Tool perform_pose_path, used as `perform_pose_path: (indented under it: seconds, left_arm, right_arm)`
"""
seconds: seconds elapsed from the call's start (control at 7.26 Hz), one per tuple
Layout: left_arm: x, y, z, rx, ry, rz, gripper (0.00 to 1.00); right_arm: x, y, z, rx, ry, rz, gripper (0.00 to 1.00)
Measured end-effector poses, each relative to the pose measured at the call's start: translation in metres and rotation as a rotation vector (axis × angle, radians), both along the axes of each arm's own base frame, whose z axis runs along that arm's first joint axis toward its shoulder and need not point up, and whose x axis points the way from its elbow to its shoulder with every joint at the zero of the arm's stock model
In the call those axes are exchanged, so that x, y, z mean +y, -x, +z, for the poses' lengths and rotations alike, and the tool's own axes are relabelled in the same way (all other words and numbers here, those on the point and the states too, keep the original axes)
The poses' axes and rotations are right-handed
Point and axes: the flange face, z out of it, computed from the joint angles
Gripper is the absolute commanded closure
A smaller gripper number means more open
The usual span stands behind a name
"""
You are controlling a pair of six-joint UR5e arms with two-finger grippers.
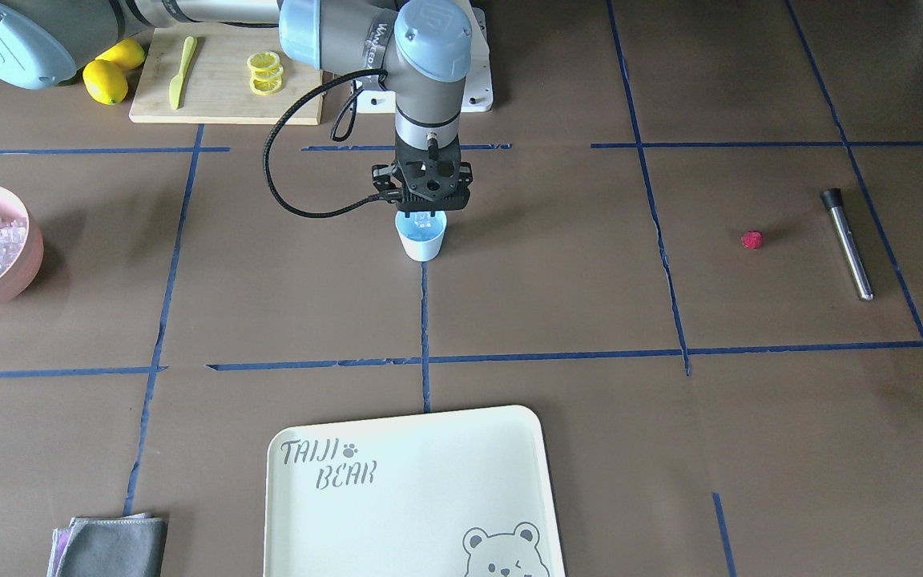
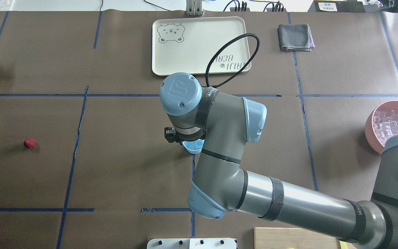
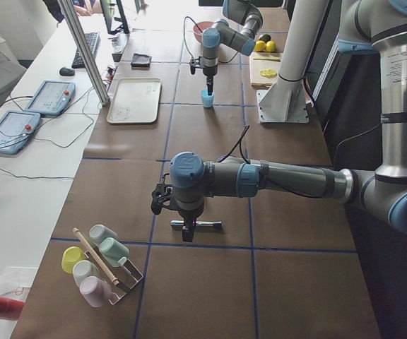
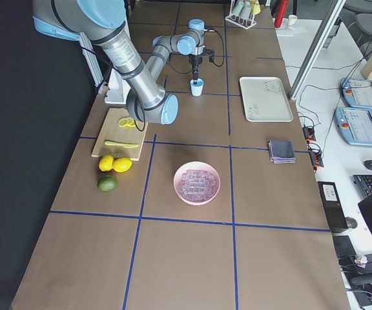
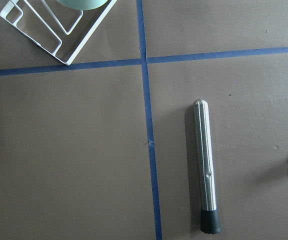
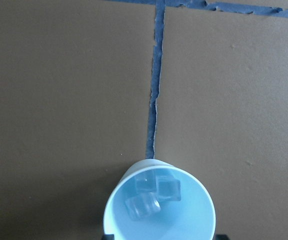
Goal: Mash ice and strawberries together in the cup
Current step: 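Release the cube into the cup and withdraw the right gripper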
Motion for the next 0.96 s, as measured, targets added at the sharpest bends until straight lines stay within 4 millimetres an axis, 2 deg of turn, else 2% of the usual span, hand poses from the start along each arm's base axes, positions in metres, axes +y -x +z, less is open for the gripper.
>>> perform_pose_path:
  seconds: [0.14, 0.28, 0.41, 0.55, 0.69, 0.83, 0.96]
  left_arm:
    - [0.001, 0.0, -0.002, 0.0, -0.003, 0.0, 0.0]
    - [0.002, 0.0, -0.005, 0.0, -0.008, 0.0, 0.0]
    - [0.004, 0.0, -0.005, -0.004, -0.008, 0.0, 0.0]
    - [0.003, 0.0, -0.004, -0.008, -0.007, 0.0, 0.0]
    - [0.002, -0.001, -0.004, -0.008, -0.007, -0.003, 0.0]
    - [-0.001, -0.001, -0.003, -0.008, -0.006, -0.002, 0.0]
    - [-0.004, -0.001, -0.002, -0.008, -0.01, -0.001, 0.0]
  right_arm:
    - [-0.002, -0.01, -0.006, -0.017, -0.007, 0.005, 0.01]
    - [-0.017, -0.031, -0.003, -0.025, -0.017, 0.023, 0.01]
    - [-0.043, -0.059, 0.011, -0.018, -0.036, 0.03, 0.01]
    - [-0.078, -0.096, 0.033, -0.01, -0.055, 0.007, 0.01]
    - [-0.115, -0.144, 0.056, -0.017, -0.064, -0.025, 0.01]
    - [-0.149, -0.202, 0.083, -0.031, -0.078, -0.057, 0.01]
    - [-0.174, -0.267, 0.118, -0.043, -0.105, -0.097, 0.01]
